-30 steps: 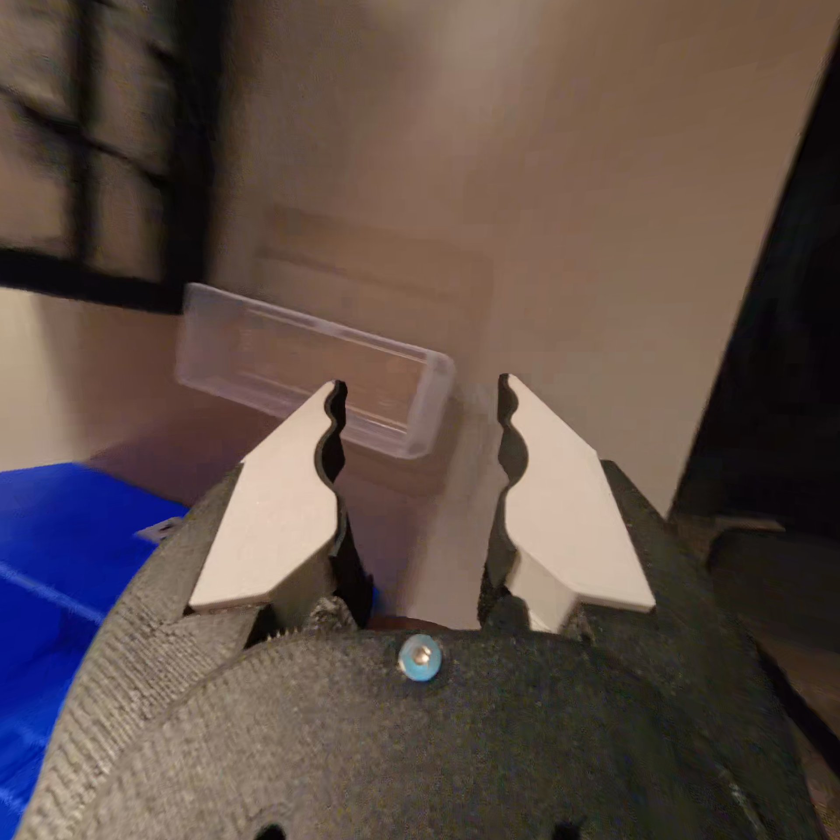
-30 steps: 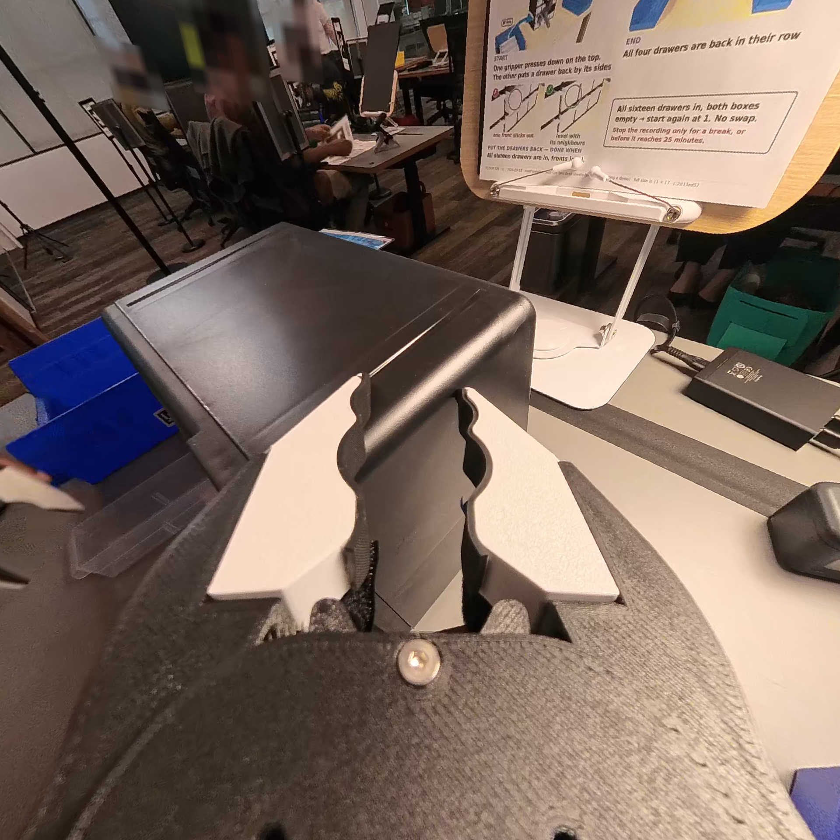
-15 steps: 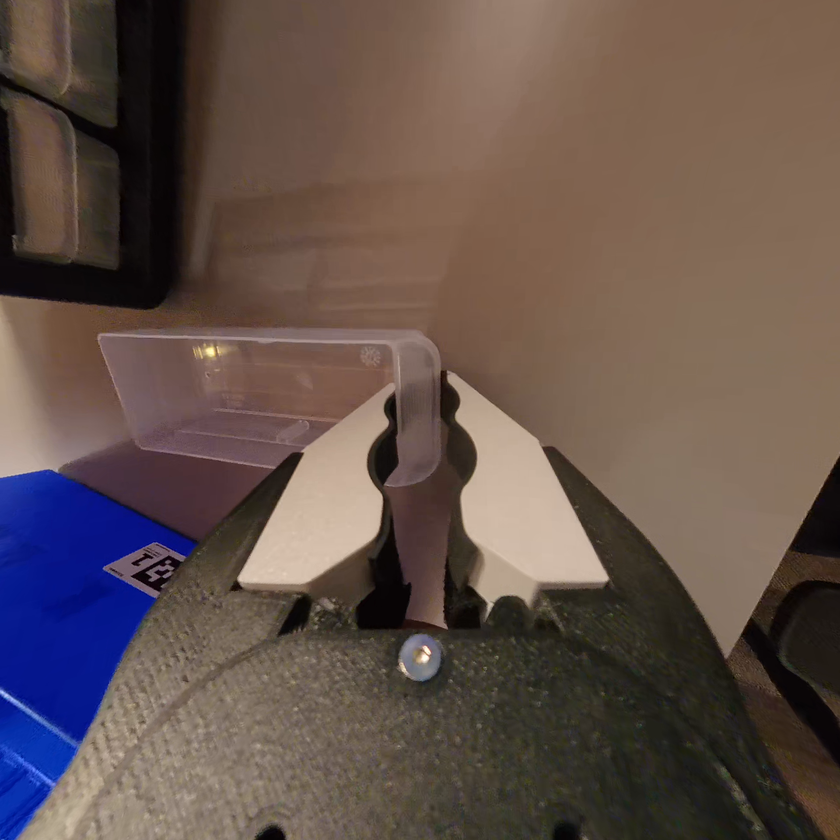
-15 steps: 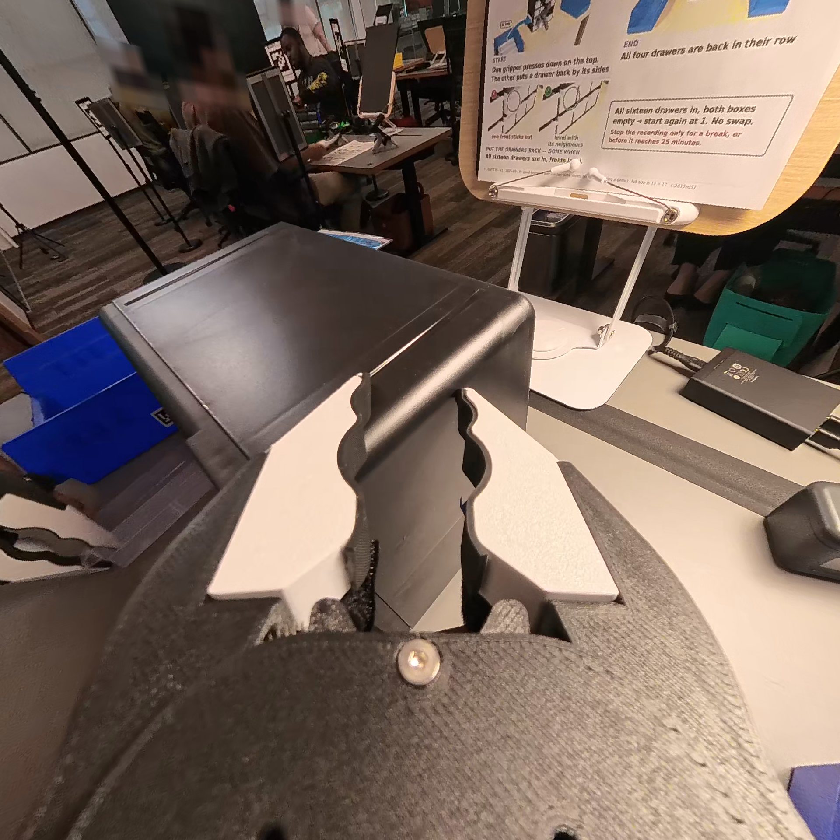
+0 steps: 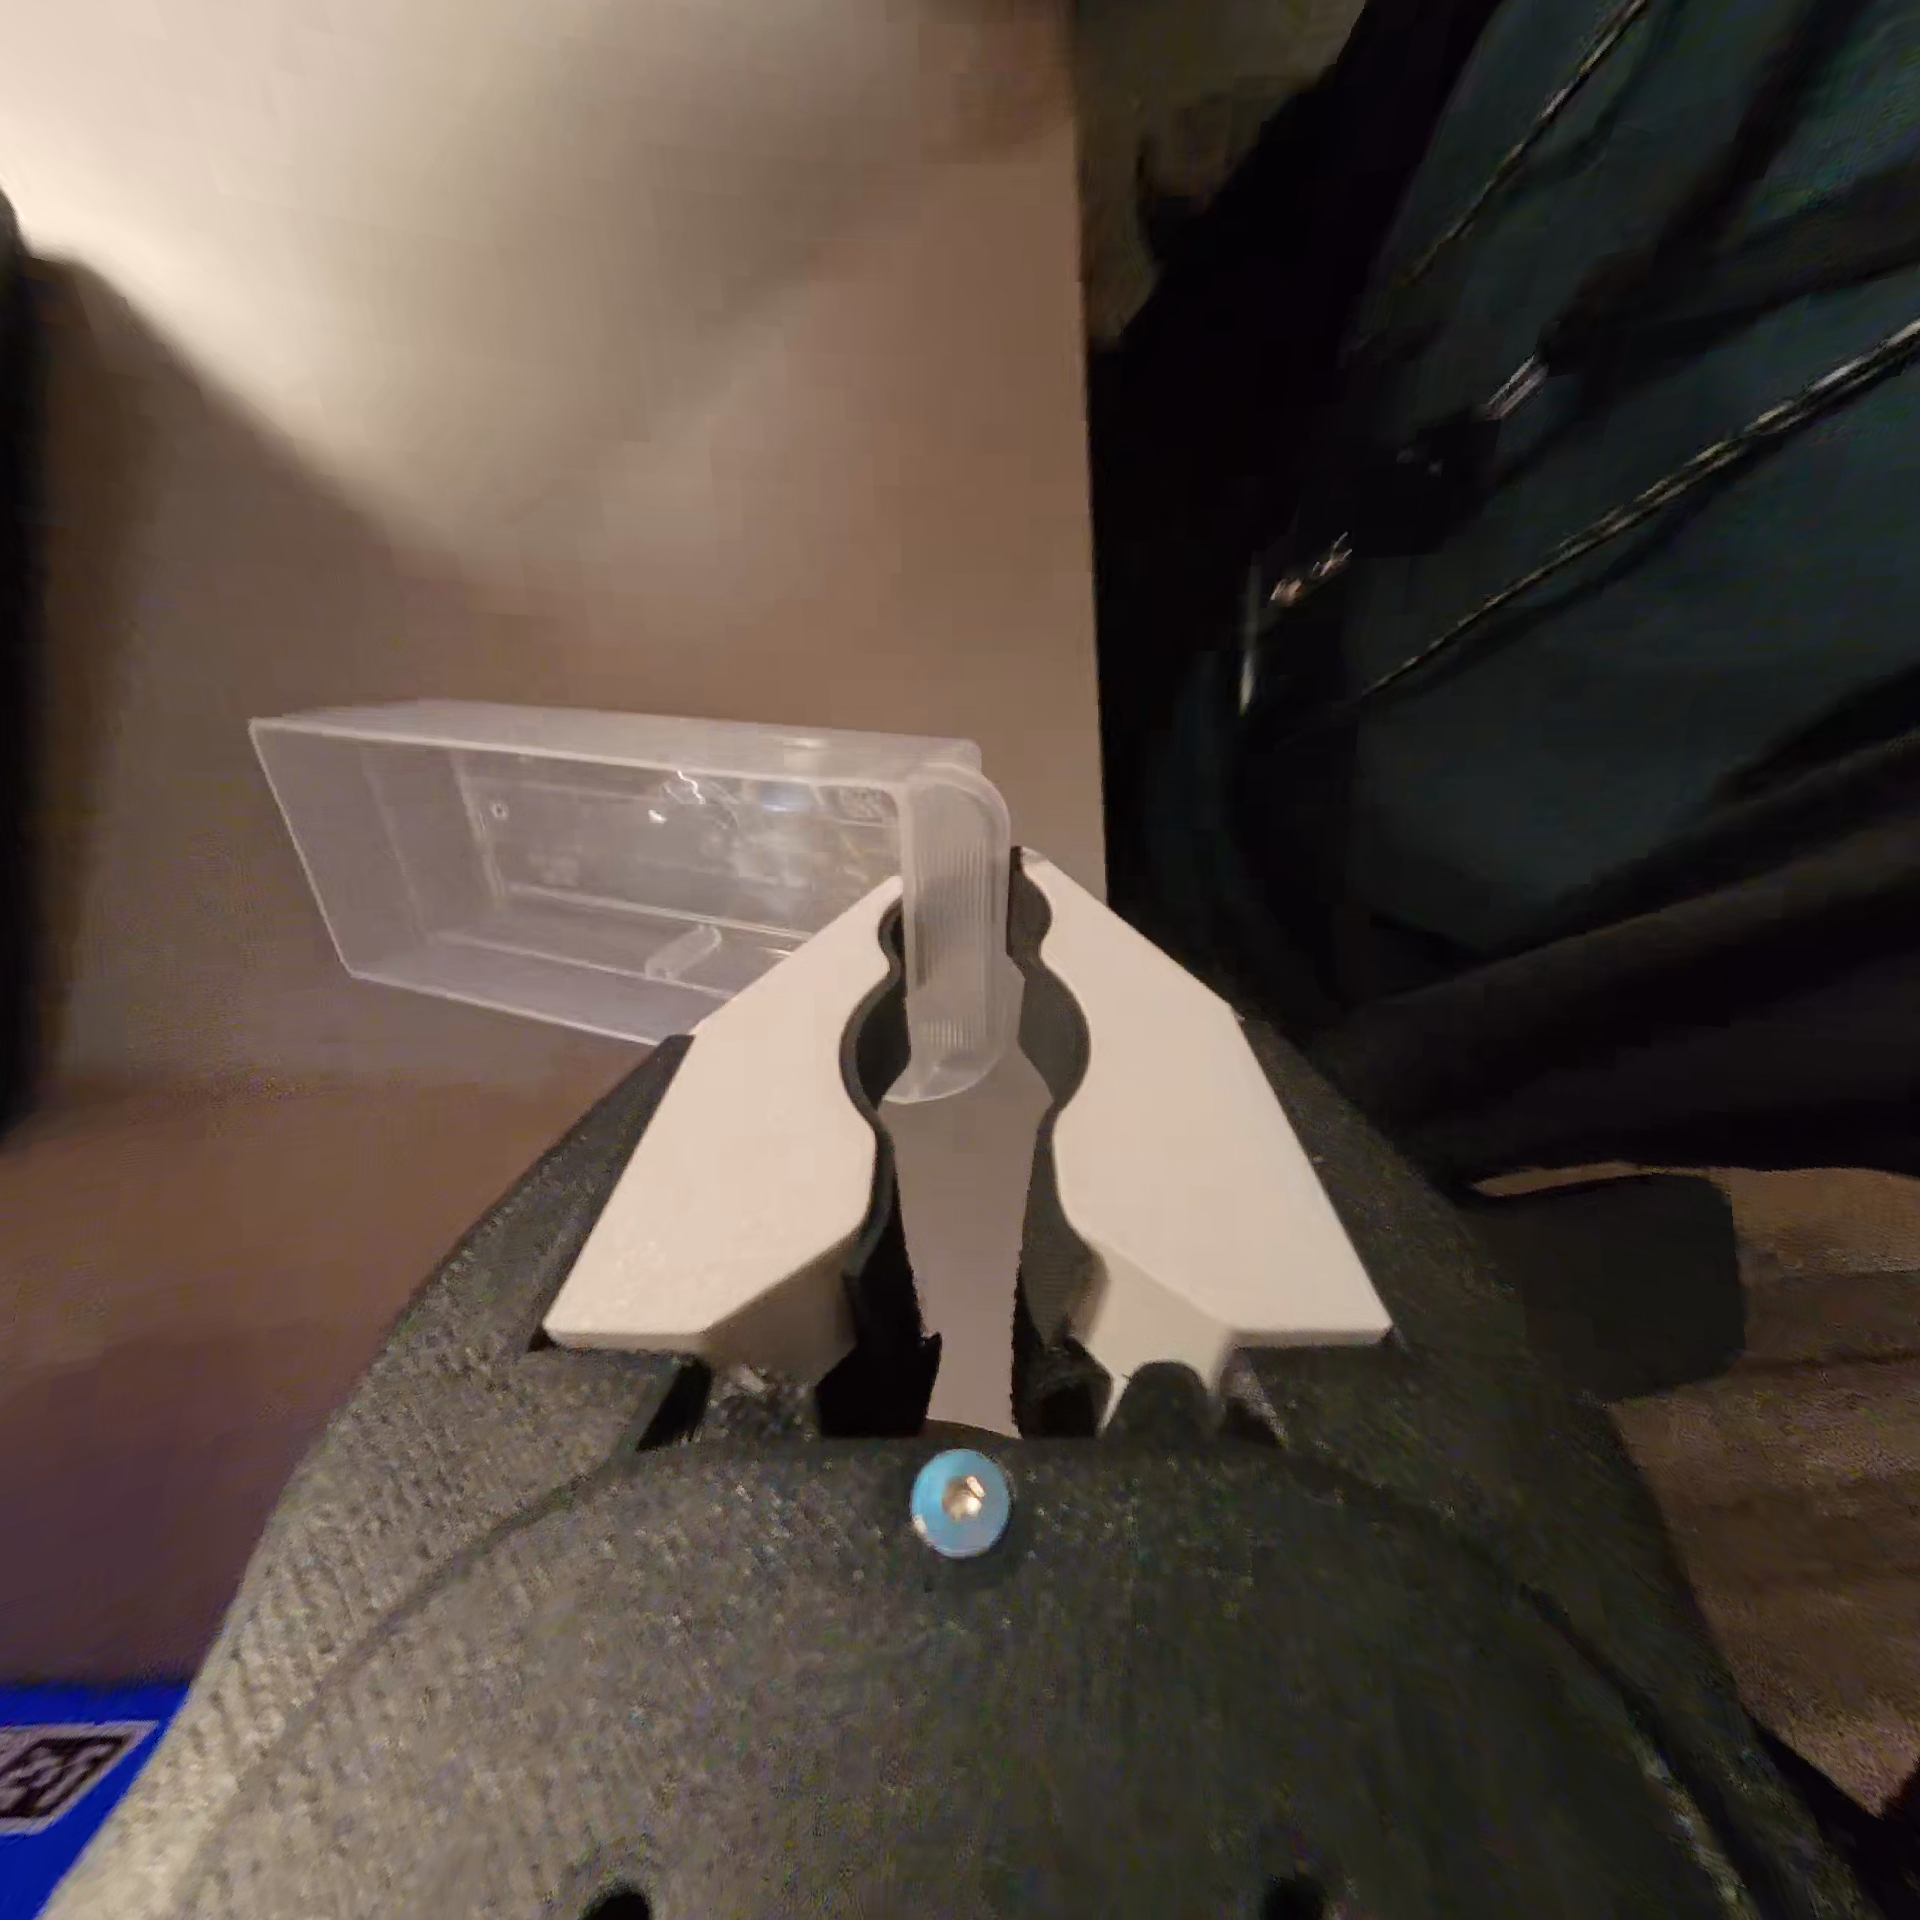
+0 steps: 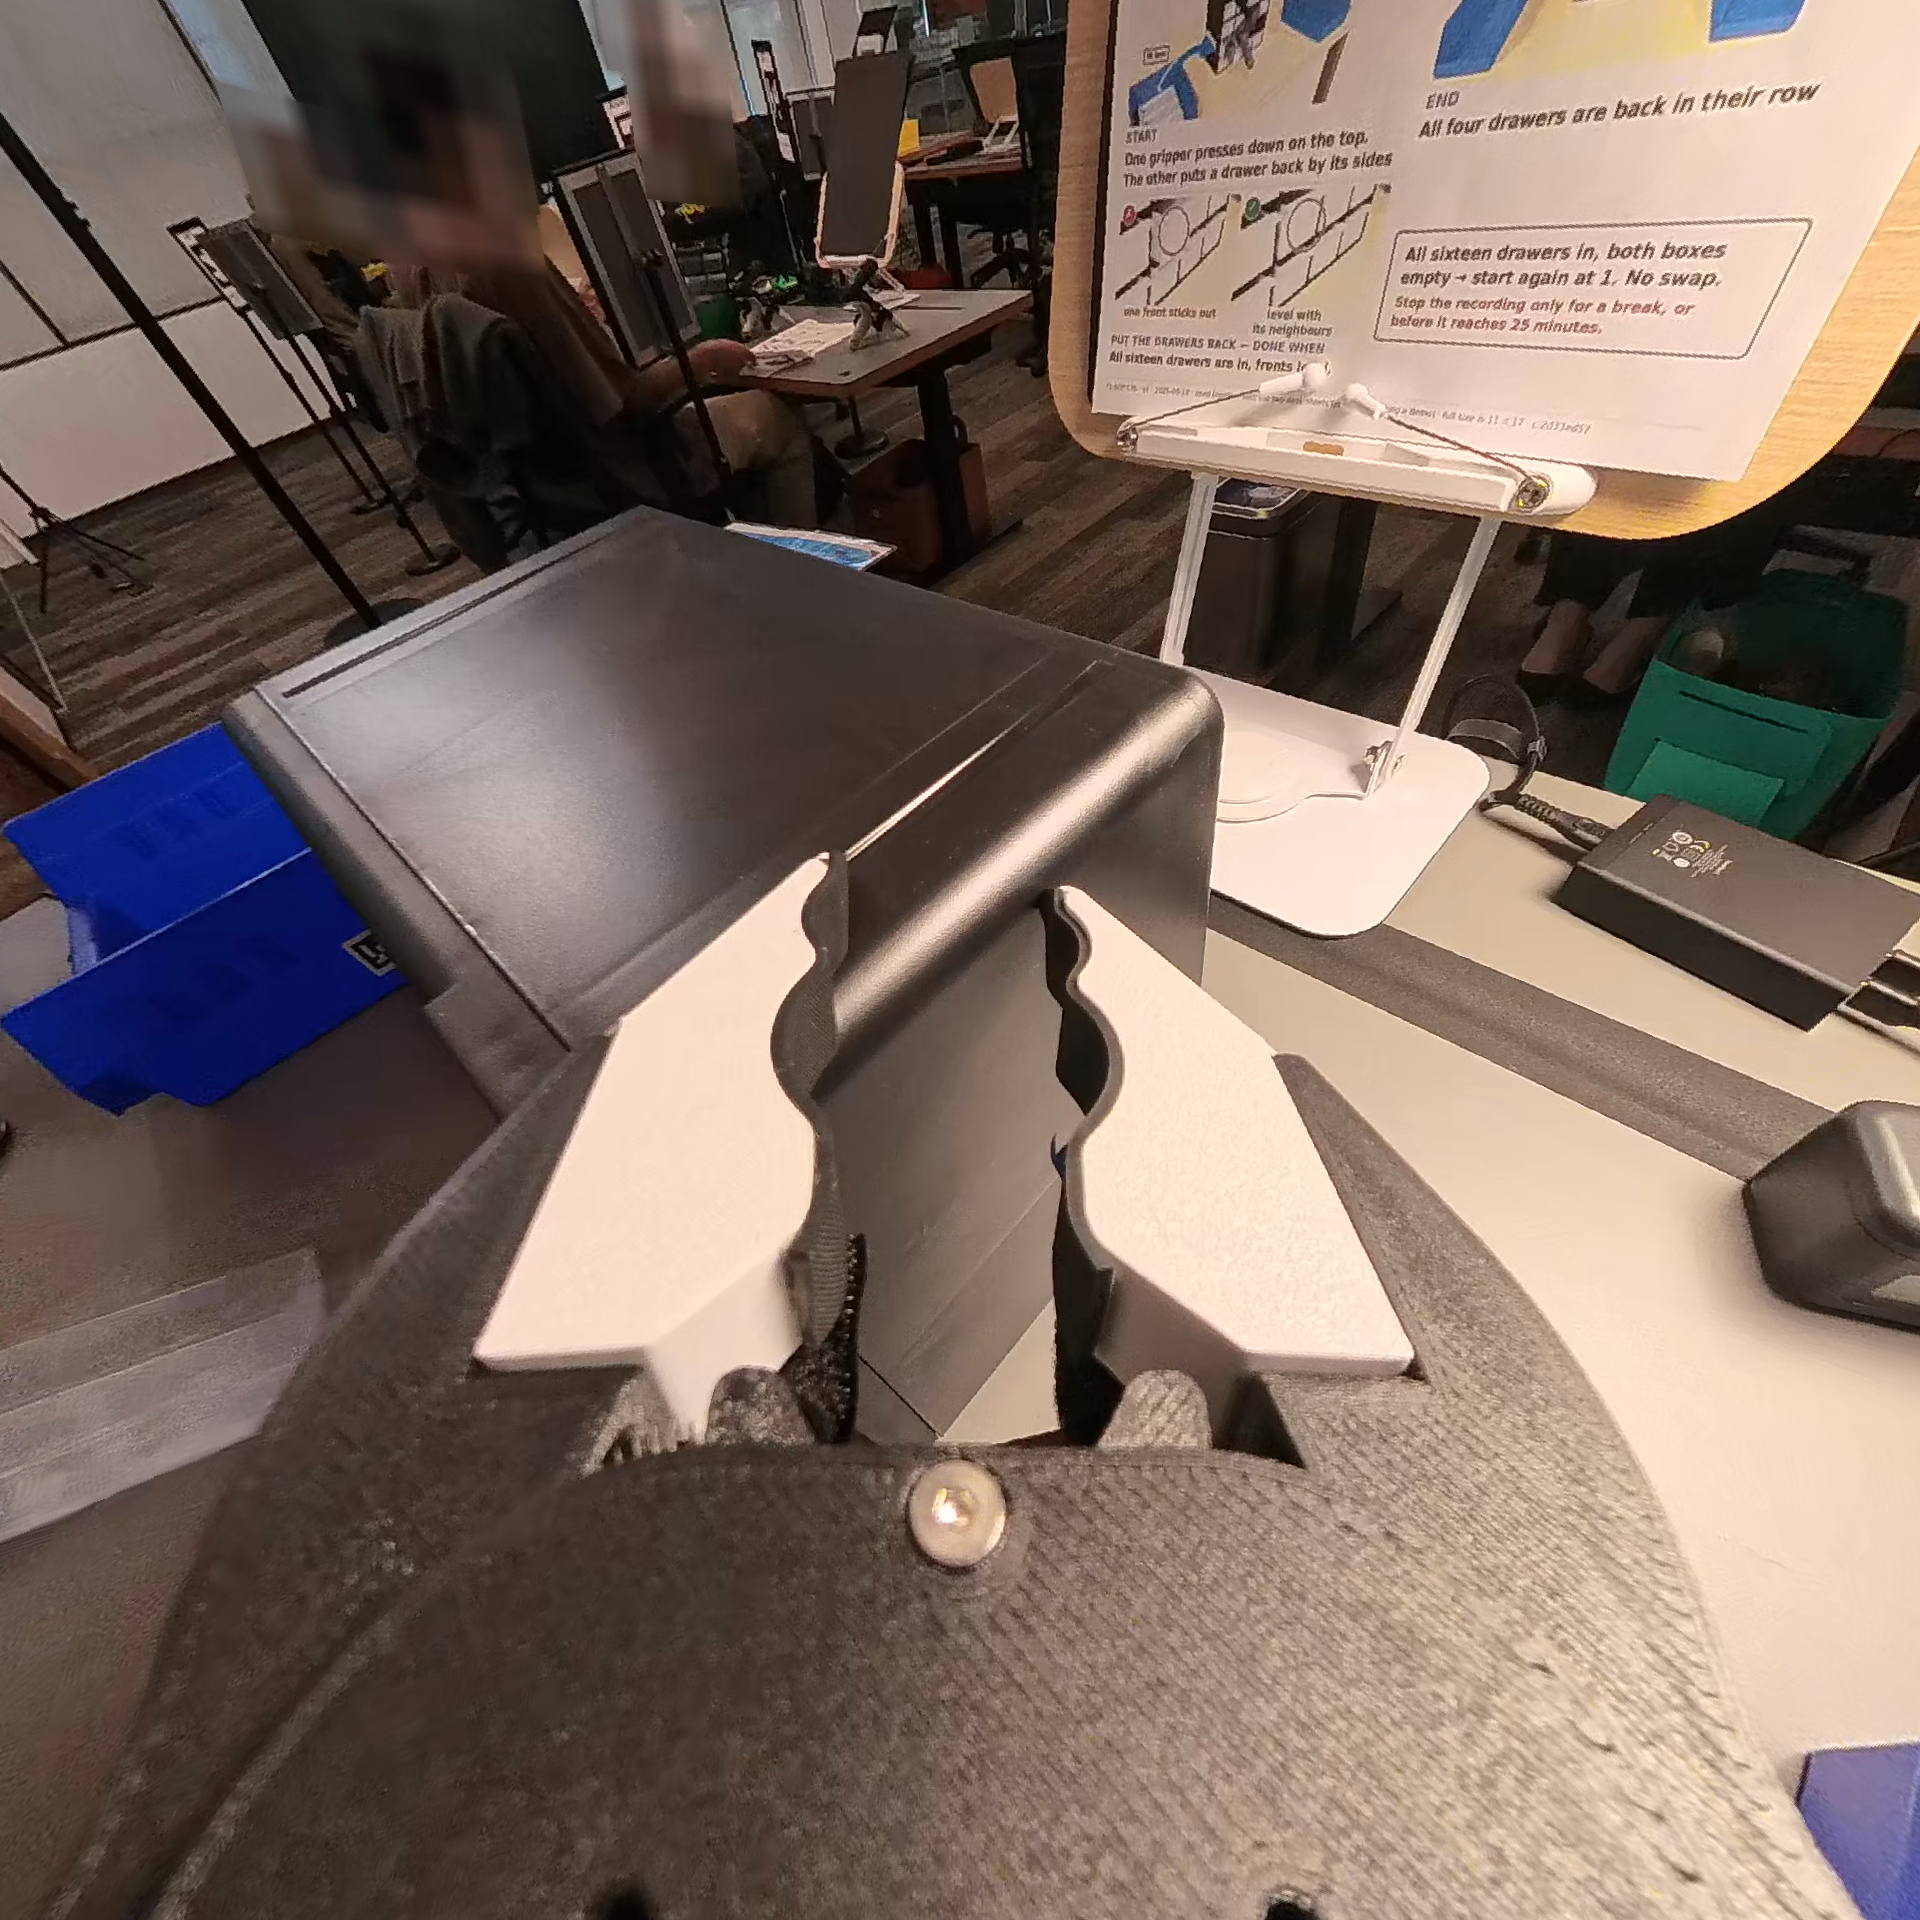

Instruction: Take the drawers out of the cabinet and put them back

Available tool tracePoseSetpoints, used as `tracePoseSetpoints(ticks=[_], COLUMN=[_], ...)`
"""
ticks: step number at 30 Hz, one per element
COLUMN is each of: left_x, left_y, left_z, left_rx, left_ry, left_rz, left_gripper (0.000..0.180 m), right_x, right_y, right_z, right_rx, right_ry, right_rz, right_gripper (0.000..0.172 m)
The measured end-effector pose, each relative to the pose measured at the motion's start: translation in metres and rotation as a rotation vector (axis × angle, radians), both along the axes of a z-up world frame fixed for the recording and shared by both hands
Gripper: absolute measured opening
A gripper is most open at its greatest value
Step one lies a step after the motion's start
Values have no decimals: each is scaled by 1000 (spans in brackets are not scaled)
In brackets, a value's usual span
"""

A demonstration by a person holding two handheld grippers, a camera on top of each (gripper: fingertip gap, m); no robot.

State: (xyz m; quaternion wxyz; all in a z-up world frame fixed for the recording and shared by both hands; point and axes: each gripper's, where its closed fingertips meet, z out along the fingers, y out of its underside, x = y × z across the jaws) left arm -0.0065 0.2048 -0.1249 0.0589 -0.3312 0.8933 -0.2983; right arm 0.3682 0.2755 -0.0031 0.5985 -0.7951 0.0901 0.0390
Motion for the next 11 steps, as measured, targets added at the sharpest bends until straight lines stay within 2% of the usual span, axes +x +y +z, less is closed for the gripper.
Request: tracePoseSetpoints(ticks=[1,3,6,11], left_x=[2,15,41,73], left_y=[-3,2,25,64], left_z=[13,33,51,45], left_rx=[-23,10,153,368], left_ry=[-23,-89,-170,-174], left_rz=[-5,25,83,119], left_gripper=[14,15,14,14], right_x=[0,0,0,0], right_y=[0,0,0,0], right_z=[0,0,0,0], right_rx=[0,0,0,2], right_ry=[0,1,-1,3], right_rz=[0,0,-1,-2], right_gripper=[40,40,40,40])
